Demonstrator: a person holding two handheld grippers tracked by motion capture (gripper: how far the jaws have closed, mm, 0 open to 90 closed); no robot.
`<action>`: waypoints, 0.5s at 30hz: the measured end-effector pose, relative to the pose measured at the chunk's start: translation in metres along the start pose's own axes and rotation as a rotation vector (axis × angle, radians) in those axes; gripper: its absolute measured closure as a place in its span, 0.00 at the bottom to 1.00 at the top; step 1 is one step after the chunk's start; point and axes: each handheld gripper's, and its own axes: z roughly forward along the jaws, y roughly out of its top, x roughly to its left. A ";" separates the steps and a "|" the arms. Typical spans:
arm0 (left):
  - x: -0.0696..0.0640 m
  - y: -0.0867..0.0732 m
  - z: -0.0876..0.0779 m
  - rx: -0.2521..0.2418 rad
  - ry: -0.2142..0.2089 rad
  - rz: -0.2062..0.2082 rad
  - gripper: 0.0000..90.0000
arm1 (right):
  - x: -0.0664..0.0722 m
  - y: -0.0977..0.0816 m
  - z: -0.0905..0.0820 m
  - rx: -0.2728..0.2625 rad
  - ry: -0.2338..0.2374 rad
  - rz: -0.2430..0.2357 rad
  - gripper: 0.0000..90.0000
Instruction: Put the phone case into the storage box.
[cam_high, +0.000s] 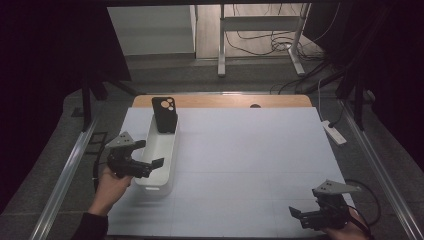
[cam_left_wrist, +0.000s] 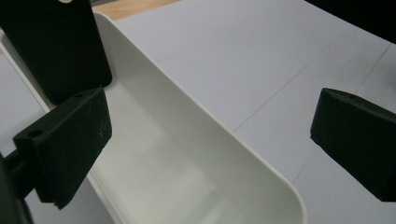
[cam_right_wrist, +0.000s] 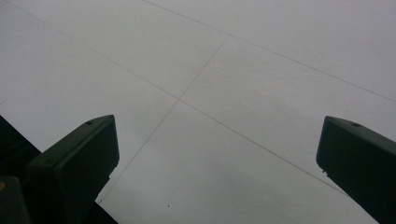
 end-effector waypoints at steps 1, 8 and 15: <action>-0.001 -0.001 -0.001 -0.003 0.001 -0.002 0.00 | 0.000 0.000 0.000 -0.001 0.000 0.000 0.00; -0.009 -0.006 -0.006 -0.009 0.020 0.012 0.00 | 0.000 0.000 0.000 -0.003 0.001 0.002 0.00; -0.016 -0.012 -0.011 -0.008 0.033 0.010 0.00 | 0.000 0.000 -0.001 -0.005 0.003 0.000 0.00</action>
